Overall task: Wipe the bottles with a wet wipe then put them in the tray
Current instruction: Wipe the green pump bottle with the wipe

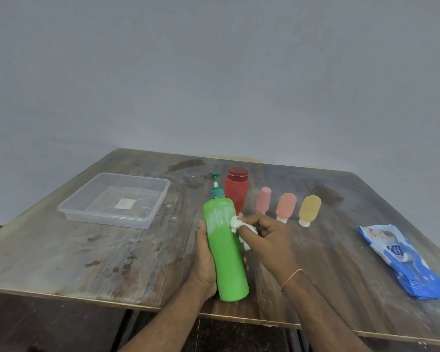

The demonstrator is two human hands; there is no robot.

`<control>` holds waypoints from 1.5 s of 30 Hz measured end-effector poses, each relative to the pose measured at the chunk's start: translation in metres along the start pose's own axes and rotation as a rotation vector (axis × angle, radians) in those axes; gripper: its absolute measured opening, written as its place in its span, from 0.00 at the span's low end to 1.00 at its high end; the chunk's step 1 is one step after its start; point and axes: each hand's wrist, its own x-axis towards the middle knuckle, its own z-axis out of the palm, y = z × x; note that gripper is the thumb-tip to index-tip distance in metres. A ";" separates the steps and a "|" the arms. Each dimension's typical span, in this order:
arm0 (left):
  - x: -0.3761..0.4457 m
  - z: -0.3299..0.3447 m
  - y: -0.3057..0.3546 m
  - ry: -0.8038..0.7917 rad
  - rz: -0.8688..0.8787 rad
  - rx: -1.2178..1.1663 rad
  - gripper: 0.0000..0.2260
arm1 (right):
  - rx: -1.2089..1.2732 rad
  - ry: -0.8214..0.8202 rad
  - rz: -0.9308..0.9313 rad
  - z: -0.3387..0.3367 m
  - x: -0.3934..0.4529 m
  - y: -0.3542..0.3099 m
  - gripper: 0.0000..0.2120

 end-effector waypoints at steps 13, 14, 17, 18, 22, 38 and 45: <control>-0.005 0.004 0.003 -0.012 -0.023 0.024 0.40 | -0.084 0.014 -0.112 0.003 0.015 -0.010 0.05; -0.006 0.003 0.003 -0.011 -0.022 0.018 0.41 | -0.067 -0.006 -0.134 0.006 0.015 -0.011 0.07; -0.005 0.001 0.002 -0.021 -0.049 0.010 0.42 | -0.031 -0.048 -0.117 0.005 0.013 -0.012 0.08; -0.005 0.001 0.002 -0.029 -0.056 0.018 0.43 | -0.041 -0.027 -0.097 0.002 0.015 -0.011 0.06; -0.005 0.001 0.000 -0.029 -0.042 0.015 0.42 | -0.110 0.019 -0.136 0.006 0.020 -0.016 0.09; -0.005 0.001 0.003 -0.030 -0.033 0.041 0.44 | -0.360 -0.030 -0.378 0.000 0.033 -0.030 0.08; -0.005 0.005 0.004 -0.020 -0.029 -0.029 0.39 | -0.588 -0.231 -0.597 0.005 0.021 -0.039 0.07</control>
